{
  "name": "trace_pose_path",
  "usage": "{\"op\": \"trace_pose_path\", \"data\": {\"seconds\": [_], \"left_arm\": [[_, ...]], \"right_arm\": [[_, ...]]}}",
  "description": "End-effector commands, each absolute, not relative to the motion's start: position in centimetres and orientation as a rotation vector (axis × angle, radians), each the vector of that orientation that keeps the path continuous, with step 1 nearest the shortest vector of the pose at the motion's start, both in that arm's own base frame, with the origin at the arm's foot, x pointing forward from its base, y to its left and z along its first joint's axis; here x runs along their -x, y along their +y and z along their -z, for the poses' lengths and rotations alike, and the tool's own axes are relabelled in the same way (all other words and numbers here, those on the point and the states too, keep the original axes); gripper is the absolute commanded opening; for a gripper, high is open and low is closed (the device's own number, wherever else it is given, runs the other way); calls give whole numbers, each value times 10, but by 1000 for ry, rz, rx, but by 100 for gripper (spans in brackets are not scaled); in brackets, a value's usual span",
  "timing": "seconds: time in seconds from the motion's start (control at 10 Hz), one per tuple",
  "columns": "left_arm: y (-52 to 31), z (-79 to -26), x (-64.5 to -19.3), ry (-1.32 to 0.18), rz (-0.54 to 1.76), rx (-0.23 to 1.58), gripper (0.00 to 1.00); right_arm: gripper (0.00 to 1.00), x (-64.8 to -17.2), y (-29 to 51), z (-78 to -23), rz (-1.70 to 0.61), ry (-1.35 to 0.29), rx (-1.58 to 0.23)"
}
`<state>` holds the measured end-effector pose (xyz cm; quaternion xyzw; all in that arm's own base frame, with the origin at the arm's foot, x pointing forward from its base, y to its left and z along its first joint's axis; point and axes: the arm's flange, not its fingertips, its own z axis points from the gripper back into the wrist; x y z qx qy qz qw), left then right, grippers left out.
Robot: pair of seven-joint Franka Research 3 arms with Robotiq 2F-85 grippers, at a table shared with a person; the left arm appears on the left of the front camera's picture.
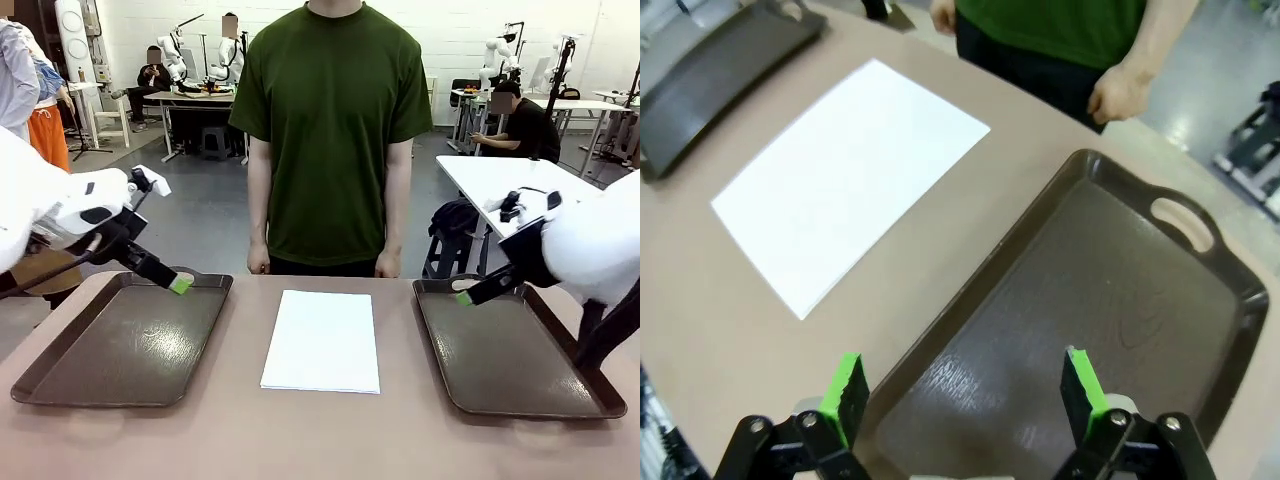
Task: Sort the A4 documents.
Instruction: Receive the A4 Paper.
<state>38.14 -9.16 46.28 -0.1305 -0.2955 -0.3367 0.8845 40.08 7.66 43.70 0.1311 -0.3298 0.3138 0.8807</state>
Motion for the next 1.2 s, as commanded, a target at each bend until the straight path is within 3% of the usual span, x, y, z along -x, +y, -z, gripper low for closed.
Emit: {"op": "trace_pose_path", "data": {"seconds": [0.0,1.1], "left_arm": [[-79,-450,-361,-567,738,253,100],[-50,-456,-356,-570,729,357,100]], "right_arm": [[100,-399,52,-424,-640,-702,-370],[100,-399,26,-425,-591,-729,-411]]}}
